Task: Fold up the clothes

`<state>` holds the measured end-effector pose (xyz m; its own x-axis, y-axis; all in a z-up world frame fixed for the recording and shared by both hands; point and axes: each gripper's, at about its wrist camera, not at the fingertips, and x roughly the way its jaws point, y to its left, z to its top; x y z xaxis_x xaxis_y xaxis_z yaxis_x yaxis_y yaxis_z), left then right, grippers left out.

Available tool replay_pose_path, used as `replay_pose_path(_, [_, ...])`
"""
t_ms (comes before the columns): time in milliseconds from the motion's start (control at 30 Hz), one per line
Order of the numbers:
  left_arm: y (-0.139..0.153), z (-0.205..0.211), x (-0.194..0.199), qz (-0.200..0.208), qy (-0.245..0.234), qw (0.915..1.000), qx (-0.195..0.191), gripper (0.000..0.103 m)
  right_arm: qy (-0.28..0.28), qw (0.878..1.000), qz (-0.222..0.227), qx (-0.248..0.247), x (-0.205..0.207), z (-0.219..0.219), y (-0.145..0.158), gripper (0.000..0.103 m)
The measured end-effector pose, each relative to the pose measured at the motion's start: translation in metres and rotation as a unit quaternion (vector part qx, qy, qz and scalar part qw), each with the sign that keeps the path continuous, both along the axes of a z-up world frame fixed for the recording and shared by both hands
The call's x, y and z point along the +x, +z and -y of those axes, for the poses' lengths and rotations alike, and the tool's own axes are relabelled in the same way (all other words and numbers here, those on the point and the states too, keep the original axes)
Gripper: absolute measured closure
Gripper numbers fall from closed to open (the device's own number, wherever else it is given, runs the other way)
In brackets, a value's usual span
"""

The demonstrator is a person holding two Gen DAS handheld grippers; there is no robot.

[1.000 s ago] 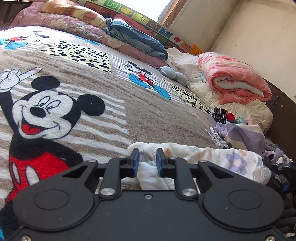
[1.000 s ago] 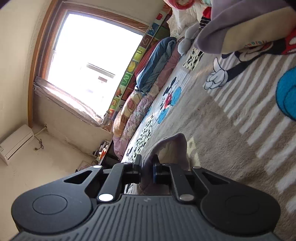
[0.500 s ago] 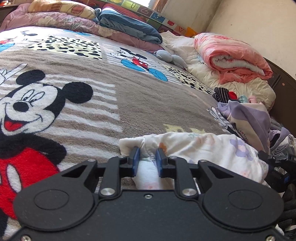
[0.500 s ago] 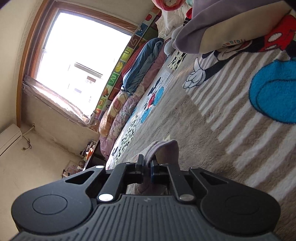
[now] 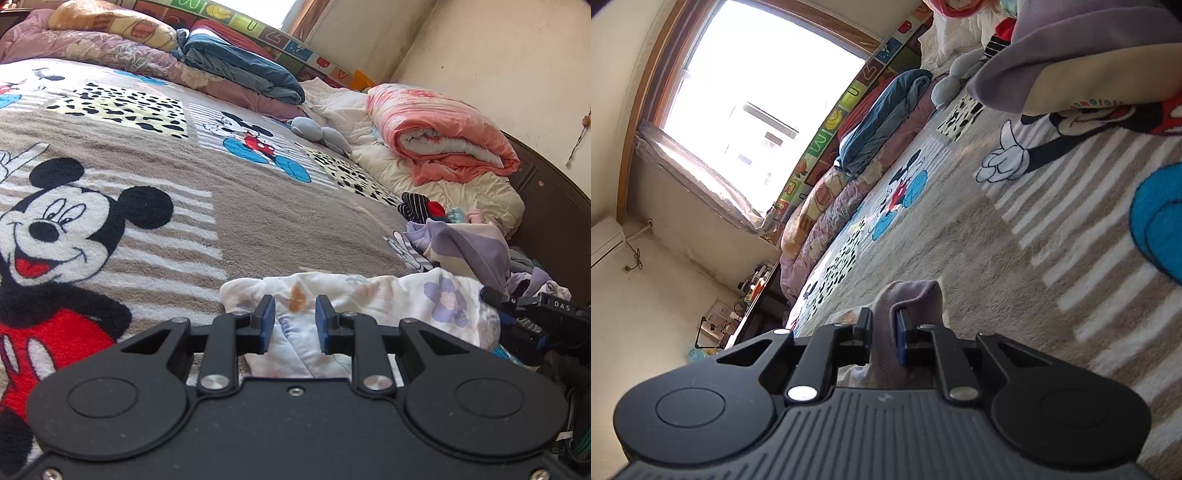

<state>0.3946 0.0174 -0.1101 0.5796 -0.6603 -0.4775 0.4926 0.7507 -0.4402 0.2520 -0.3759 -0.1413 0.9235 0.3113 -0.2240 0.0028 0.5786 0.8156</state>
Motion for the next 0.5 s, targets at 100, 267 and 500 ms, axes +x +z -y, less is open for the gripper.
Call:
replay_pose_path(100, [0.001,0.004,-0.001,-0.008,-0.008,0.9997,0.021,0.08,0.004,0.998,0.041,-0.043,-0.012,-0.004,0.03,0.088])
replay_pose_path(267, [-0.011,0.003,0.002,-0.037,-0.001,0.9993,0.009,0.08,0.061,0.966,0.116,-0.223,-0.035,-0.051,0.09,0.089])
replay_pose_path(500, [-0.02,-0.019,0.013,-0.106,0.01,0.9902,-0.09,0.066,0.185,0.866,0.178,-0.43,-0.064,-0.144,0.123,0.089])
